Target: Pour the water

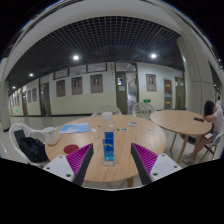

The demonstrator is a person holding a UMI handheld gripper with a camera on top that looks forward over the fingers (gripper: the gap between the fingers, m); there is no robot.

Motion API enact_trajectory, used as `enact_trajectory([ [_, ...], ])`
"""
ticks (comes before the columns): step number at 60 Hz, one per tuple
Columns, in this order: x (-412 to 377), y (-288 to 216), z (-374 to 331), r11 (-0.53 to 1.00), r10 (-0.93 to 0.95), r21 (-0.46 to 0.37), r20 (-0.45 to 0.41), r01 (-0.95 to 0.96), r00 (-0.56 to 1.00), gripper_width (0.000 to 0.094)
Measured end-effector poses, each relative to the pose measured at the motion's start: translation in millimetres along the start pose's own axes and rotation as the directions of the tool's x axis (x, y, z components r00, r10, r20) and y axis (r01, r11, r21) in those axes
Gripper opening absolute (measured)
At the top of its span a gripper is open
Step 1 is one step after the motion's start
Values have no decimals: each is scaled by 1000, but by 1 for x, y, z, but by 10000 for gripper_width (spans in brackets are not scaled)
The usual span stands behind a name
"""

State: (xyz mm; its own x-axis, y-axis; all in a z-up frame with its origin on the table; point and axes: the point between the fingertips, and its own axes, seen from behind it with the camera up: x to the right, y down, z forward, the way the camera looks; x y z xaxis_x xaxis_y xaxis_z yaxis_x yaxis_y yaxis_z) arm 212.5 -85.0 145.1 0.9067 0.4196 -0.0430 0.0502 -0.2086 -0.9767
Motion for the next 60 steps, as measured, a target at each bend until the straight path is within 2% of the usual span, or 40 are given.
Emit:
enact_trajectory([
  [4,-5,5,23,1000,-18,9,3,18,1000,795],
  [15,-3,20,92,997,-69,40,-67,71,995,793],
  [21,-11,28,126,997,-52,48,-58,54,997,780],
  [24,-16,28,138,997,-46,58,-41,49,998,737],
  [28,-16,37,151,998,-36,50,-48,38,998,430],
  [37,-17,36,153,995,-21,97,-73,28,997,307],
  [43,-16,34,154,995,-48,88,-97,56,994,296],
  [49,-29,18,154,970,-227,55,-135,236,964,296],
  [54,-71,-9,155,906,-417,25,-112,422,902,296],
  [60,-126,-51,165,687,-717,18,-141,726,683,295],
])
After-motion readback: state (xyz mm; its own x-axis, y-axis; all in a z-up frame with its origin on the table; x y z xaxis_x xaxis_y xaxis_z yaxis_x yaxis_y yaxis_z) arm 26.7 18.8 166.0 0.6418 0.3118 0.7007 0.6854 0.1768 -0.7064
